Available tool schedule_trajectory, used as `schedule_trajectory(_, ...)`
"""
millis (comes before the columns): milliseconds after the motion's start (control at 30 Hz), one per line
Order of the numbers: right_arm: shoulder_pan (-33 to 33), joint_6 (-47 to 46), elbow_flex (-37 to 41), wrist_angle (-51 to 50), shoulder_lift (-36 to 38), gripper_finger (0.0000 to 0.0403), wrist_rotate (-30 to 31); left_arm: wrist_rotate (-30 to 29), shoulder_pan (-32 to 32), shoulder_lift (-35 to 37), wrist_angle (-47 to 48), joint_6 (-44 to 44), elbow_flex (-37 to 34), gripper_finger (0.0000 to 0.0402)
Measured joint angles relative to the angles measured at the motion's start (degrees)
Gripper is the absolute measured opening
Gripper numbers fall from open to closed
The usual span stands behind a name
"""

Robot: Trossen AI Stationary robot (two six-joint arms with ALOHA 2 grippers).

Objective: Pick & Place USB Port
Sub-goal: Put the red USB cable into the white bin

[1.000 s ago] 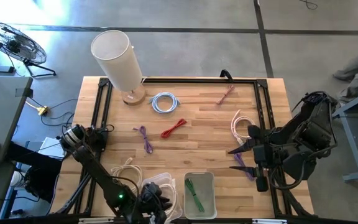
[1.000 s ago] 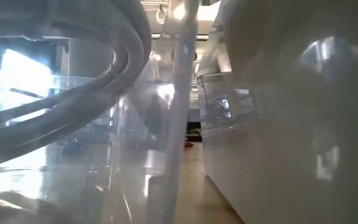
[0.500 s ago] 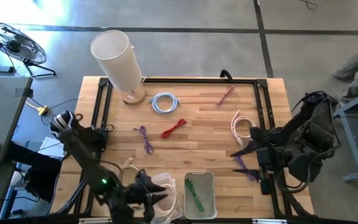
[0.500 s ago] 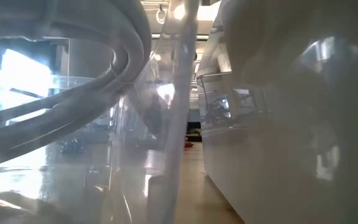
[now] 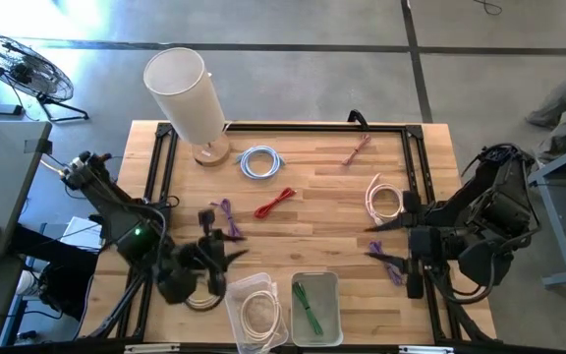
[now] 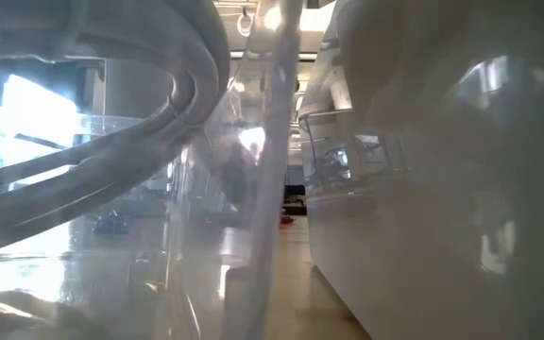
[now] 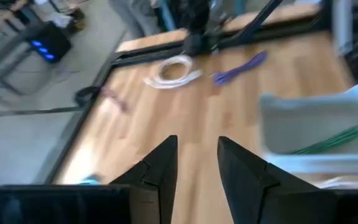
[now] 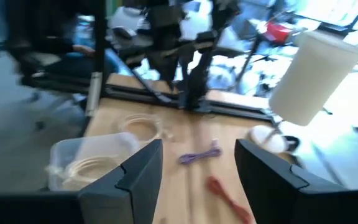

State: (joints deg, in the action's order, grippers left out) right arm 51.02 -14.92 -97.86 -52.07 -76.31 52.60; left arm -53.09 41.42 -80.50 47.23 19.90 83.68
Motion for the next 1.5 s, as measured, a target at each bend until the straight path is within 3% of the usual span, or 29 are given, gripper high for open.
schedule_trajectory(233, -0.05, -0.12, -0.02, 0.0, 0.02, 0.0192, 5.14, 1.17, -9.14, 0.13, 11.69, -0.25, 0.0, 0.0111)
schedule_trajectory(433, -0.04, -1.59, -0.03, 0.0, 0.02, 0.0192, 7.63, 14.73, -22.35, 2.36, 17.26, -5.12, -0.02, 0.0111)
schedule_trajectory(633, -0.5, -1.52, -0.07, 0.0, 0.02, 0.0192, 11.04, 26.36, -33.91, 2.57, 16.2, -18.17, -0.02, 0.0111)
schedule_trajectory(833, -2.76, -1.46, -0.07, -0.7, 0.02, 0.0192, 9.89, 31.71, -41.72, 1.74, 15.27, -25.89, -0.04, 0.0116)
schedule_trajectory(1067, -4.59, -2.97, -0.07, -2.73, 0.02, 0.0192, 9.44, 32.01, -46.64, 0.19, 15.07, -29.51, 0.05, 0.0164)
schedule_trajectory(1267, -5.02, -2.97, -0.07, -3.07, 0.04, 0.0192, 9.81, 37.13, -48.33, -2.77, 14.53, -29.9, -0.07, 0.0188)
schedule_trajectory(1500, -6.04, -3.08, -0.07, -3.17, 0.04, 0.0192, 9.96, 41.33, -50.08, -9.64, 10.34, -20.56, -1.8, 0.019)
